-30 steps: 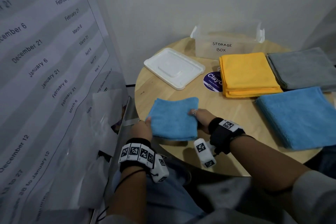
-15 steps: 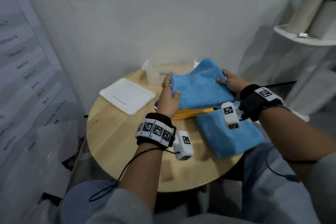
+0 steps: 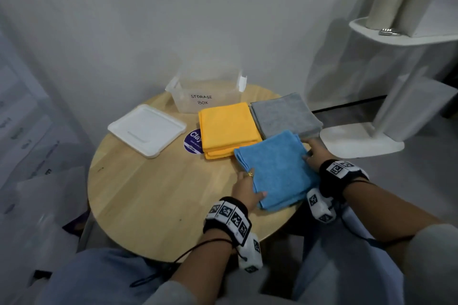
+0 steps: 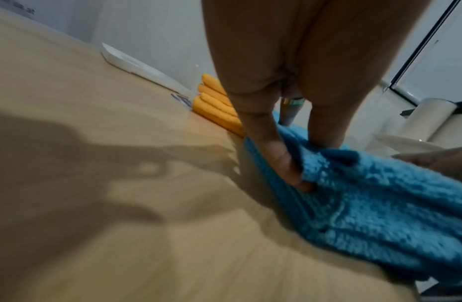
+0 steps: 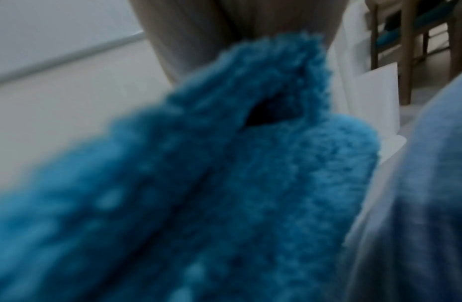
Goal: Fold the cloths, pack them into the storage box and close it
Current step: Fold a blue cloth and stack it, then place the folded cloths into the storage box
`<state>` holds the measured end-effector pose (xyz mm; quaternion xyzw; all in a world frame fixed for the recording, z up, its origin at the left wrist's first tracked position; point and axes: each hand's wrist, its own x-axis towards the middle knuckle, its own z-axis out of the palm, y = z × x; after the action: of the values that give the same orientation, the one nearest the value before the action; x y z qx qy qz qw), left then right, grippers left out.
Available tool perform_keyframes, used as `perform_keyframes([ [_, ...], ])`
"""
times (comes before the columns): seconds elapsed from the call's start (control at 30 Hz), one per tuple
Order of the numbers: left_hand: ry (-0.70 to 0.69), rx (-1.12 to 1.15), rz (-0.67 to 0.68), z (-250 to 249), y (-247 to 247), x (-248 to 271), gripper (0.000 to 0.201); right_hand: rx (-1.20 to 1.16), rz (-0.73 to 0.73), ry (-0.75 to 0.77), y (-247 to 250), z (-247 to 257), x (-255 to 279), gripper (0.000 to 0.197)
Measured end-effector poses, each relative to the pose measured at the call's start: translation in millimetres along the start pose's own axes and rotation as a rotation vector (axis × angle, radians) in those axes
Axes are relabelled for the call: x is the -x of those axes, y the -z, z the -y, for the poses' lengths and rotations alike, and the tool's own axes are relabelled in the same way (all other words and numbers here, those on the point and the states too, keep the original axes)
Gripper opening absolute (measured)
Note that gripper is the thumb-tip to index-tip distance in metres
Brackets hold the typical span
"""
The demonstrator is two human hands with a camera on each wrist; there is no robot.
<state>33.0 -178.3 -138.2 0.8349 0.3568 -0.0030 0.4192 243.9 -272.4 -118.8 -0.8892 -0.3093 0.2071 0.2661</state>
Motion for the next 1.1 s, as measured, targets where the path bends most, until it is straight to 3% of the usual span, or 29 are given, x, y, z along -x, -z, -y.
perform_keyframes([
  [0.1, -0.050, -0.031, -0.022, -15, 14, -1, 0.083, -0.065, -0.077, 0.062, 10, 11, 5, 0.049],
  [0.2, -0.083, 0.003, -0.027, -24, 14, 0, 0.082, -0.021, -0.063, 0.046, 18, 12, 9, 0.052],
  [0.3, 0.016, -0.075, 0.078, -23, 8, 3, 0.076, 0.200, 0.099, -0.030, 15, 2, 7, 0.048],
  [0.37, 0.112, -0.195, 0.117, -22, 6, 6, 0.068, 0.312, 0.113, -0.059, 13, 3, 9, 0.052],
  [0.47, 0.079, -0.388, -0.103, -37, 11, 6, 0.048, 0.312, -0.048, 0.081, 7, 18, 9, 0.057],
  [0.53, -0.058, -0.474, -0.156, -49, 12, -3, 0.053, 0.321, -0.045, 0.225, -3, 34, 8, 0.062],
  [0.6, -0.131, -0.552, 0.000, -55, 5, -14, 0.075, 0.390, 0.066, 0.284, -21, 44, 6, 0.064],
  [0.7, -0.051, -0.599, 0.251, -32, -8, -27, 0.103, 0.470, 0.265, 0.175, -50, 36, 5, 0.059],
  [0.83, -0.029, -0.534, 0.298, -1, -5, -39, 0.120, 0.453, 0.250, 0.076, -72, 18, 3, 0.063],
  [0.97, -0.026, -0.543, 0.355, -1, 3, -37, 0.122, 0.443, 0.163, -0.022, -78, 23, 6, 0.081],
  [1.1, -0.029, -0.636, 0.420, -6, 35, -34, 0.119, 0.432, 0.195, -0.090, -60, 42, 3, 0.104],
])
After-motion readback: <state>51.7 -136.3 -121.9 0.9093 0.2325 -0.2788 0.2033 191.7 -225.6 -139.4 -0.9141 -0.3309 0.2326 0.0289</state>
